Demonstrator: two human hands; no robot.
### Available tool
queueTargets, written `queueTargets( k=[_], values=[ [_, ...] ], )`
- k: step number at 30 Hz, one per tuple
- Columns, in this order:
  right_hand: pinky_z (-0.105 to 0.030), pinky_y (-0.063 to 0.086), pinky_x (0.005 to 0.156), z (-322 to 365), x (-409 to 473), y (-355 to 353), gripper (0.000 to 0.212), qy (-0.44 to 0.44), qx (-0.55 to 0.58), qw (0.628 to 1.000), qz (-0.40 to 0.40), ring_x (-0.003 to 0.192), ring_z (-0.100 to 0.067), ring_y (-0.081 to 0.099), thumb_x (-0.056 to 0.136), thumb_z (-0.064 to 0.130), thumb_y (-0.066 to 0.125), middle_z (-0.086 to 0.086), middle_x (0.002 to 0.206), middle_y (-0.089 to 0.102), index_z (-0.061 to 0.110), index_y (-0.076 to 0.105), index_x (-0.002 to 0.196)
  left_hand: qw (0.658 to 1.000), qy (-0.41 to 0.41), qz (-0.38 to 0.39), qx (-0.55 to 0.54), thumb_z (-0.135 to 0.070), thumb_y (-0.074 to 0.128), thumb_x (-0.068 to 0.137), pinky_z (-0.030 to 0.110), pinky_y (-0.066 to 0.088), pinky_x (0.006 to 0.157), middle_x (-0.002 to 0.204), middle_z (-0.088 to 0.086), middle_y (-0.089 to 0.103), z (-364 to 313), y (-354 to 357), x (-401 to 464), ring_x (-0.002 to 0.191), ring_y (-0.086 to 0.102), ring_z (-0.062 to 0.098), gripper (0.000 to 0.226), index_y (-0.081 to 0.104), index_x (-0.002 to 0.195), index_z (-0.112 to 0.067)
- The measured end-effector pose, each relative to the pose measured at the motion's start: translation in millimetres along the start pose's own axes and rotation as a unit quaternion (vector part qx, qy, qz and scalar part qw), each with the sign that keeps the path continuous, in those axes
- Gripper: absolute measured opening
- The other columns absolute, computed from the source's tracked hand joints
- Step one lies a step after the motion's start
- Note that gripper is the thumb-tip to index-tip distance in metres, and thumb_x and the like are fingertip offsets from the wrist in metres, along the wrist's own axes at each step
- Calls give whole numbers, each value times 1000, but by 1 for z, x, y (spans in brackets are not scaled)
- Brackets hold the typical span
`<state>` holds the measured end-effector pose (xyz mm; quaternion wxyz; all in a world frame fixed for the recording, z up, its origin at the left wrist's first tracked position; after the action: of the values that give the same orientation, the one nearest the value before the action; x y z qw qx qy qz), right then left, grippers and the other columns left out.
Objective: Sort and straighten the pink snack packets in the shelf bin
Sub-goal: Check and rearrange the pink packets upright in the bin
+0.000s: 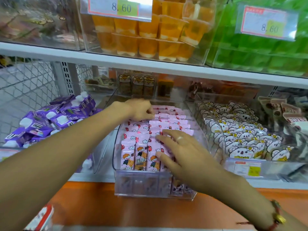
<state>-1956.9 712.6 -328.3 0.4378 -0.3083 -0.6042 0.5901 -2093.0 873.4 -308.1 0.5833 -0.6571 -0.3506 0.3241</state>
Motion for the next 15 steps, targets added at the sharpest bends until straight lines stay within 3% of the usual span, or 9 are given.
queueTargets(
  k=[4, 6, 8, 10, 15],
  values=[
    [-26, 11, 114, 7, -15, 11, 51, -7, -2, 1000, -13, 140, -12, 19, 101, 49, 23, 7, 154, 27, 30, 27, 148, 999, 18, -39, -3, -46, 52, 94, 30, 44, 77, 123, -3, 63, -2, -1, -6, 101, 58, 16, 33, 69, 112, -24],
    [-27, 12, 115, 7, -16, 13, 49, -8, -6, 1000, -22, 140, -11, 20, 102, 46, 22, 8, 152, 30, 29, 28, 148, 999, 22, -38, 7, -41, 55, 94, 31, 44, 81, 129, -2, 61, -3, 1, -7, 110, 57, 17, 28, 69, 110, -22],
    [-24, 12, 113, 6, -15, 14, 48, -7, 1, 999, -31, 138, -8, 21, 101, 44, 24, 11, 150, 32, 30, 30, 146, 998, -2, -64, 14, -37, 59, 93, 34, 46, 86, 129, -2, 61, -3, 0, -7, 115, 56, 20, 21, 70, 106, -24],
    [-21, 11, 111, 5, -15, 14, 47, -8, 16, 999, -38, 137, -6, 22, 101, 44, 26, 12, 147, 34, 30, 32, 145, 992, -39, -117, 9, -36, 56, 94, 32, 45, 81, 123, -1, 64, -4, -5, -9, 110, 59, 22, 19, 68, 105, -26],
    [-20, 13, 108, 4, -15, 12, 46, -15, 38, 998, -48, 134, -7, 27, 100, 42, 32, 11, 144, 39, 28, 38, 143, 943, -123, -252, -176, -30, 52, 97, 35, 50, 81, 108, 3, 68, -11, -17, -33, 94, 62, 22, 23, 64, 113, -17]
  ],
)
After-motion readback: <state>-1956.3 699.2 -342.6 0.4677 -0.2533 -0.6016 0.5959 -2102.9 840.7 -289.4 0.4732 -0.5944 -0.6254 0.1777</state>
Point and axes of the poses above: each hand's wrist, its own x-axis towards the middle knuckle, its own y-axis out of the palm, z = x × y, the point moved 3 cm from there along x, towards the middle knuckle
